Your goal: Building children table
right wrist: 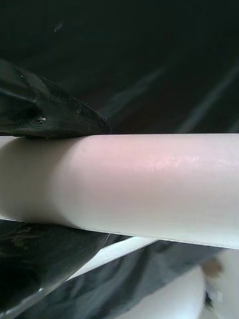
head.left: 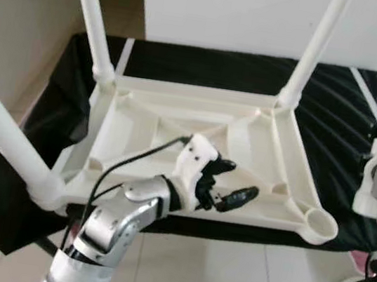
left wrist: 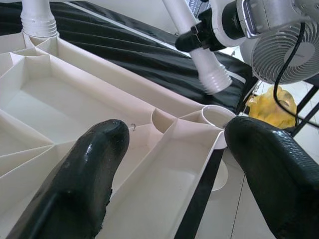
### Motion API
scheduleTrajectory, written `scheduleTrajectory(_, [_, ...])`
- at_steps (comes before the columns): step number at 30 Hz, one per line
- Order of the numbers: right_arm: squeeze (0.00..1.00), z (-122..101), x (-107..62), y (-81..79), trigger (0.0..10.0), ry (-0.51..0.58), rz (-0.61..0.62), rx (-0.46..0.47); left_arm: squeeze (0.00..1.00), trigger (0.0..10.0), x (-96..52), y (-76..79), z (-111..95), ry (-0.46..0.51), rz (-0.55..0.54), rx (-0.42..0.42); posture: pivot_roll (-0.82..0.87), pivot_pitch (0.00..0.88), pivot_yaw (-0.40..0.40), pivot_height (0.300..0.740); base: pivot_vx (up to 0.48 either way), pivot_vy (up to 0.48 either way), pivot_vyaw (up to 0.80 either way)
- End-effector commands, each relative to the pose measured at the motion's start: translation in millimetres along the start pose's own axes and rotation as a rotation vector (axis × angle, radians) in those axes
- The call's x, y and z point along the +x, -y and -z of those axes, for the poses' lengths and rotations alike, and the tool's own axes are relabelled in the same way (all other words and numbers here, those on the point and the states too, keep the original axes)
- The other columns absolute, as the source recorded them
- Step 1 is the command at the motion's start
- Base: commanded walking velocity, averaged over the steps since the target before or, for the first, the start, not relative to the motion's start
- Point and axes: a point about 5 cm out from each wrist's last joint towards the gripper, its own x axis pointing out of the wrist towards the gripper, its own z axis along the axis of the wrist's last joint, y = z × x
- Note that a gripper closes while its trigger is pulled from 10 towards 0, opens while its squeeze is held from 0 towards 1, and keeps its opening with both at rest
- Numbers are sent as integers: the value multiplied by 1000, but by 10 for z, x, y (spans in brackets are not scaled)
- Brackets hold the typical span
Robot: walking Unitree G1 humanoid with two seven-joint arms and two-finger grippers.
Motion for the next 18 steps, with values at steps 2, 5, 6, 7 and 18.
scheduleTrajectory(2, [0,-20,25,38,10000,-40,-27,-41,0,10000,11,44,-64,3,25,22,-43,45,-38,740,0,0,0])
scheduleTrajectory(5, [0,2,38,50,10000,-68,-44,-58,0,10000,5,37,-73,3,19,22,-42,45,-39,740,0,0,0])
scheduleTrajectory(6, [0,28,43,49,10000,-92,-54,-59,0,10000,4,34,-73,3,16,21,-41,44,-41,740,0,0,0])
scheduleTrajectory(7, [75,54,54,51,10000,-106,-65,-79,0,10000,3,32,-78,4,7,17,-41,46,-42,740,0,0,0])
scheduleTrajectory(18, [1000,51,92,39,10000,-93,-72,-93,0,10000,25,58,-95,18,6,-1,-43,47,-42,740,0,0,0])
